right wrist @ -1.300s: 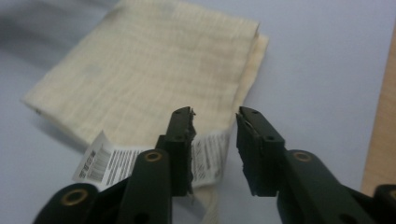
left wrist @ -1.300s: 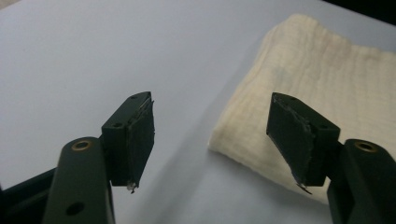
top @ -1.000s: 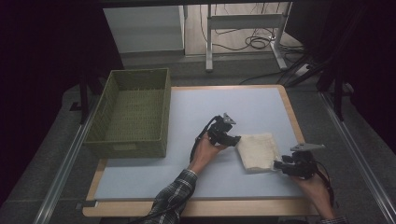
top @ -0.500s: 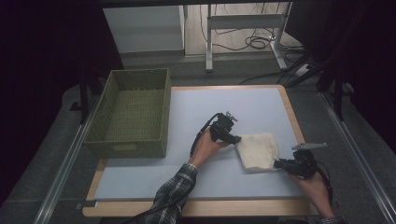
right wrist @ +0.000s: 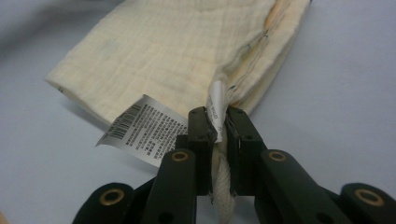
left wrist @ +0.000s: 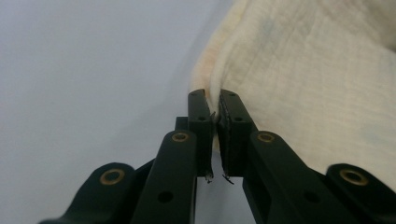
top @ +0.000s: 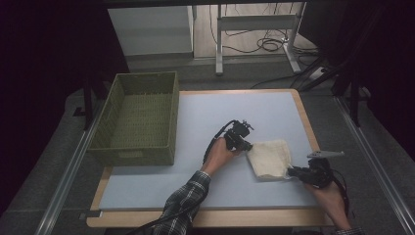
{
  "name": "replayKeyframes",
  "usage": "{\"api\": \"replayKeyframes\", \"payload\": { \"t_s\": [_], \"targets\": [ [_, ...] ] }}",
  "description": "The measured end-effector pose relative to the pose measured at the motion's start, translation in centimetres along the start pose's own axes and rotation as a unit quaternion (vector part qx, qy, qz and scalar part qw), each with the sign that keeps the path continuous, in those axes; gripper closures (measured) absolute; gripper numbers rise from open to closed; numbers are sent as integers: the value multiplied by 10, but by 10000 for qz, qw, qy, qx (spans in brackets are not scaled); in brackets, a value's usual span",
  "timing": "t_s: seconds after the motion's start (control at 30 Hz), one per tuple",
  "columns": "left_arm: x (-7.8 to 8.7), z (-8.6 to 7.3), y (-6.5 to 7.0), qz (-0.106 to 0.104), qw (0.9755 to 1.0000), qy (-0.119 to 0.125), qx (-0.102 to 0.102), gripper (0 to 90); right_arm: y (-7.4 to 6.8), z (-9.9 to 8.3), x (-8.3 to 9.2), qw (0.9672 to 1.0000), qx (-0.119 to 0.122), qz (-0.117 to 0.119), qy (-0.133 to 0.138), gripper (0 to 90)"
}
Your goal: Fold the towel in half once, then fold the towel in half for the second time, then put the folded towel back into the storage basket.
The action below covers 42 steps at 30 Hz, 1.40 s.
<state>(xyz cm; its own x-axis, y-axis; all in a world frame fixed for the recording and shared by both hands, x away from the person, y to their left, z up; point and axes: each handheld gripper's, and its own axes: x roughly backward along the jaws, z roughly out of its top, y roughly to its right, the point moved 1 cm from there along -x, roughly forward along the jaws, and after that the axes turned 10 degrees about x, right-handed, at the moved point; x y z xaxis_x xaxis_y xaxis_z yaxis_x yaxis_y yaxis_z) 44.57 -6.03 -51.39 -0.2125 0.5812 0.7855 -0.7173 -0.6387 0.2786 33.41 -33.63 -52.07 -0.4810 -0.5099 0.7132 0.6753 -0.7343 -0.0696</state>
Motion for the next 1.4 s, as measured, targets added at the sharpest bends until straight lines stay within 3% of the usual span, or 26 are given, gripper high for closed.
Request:
{"api": "replayKeyframes", "payload": {
  "t_s": [0.3, 0.5, 1.4],
  "targets": [
    [27, 0, 1, 138, 9997, 167, -94, 849, -10, 11, 7, 9997, 116, 173, 136, 812],
    [44, -2, -2, 268, 9994, 136, -142, 848, -18, 24, 7, 9991, 235, 276, 236, 812],
    [106, -16, -21, 635, 9974, 345, 32, 843, -47, 72, -8, 9957, 620, 559, 404, 811]
  ]
}}
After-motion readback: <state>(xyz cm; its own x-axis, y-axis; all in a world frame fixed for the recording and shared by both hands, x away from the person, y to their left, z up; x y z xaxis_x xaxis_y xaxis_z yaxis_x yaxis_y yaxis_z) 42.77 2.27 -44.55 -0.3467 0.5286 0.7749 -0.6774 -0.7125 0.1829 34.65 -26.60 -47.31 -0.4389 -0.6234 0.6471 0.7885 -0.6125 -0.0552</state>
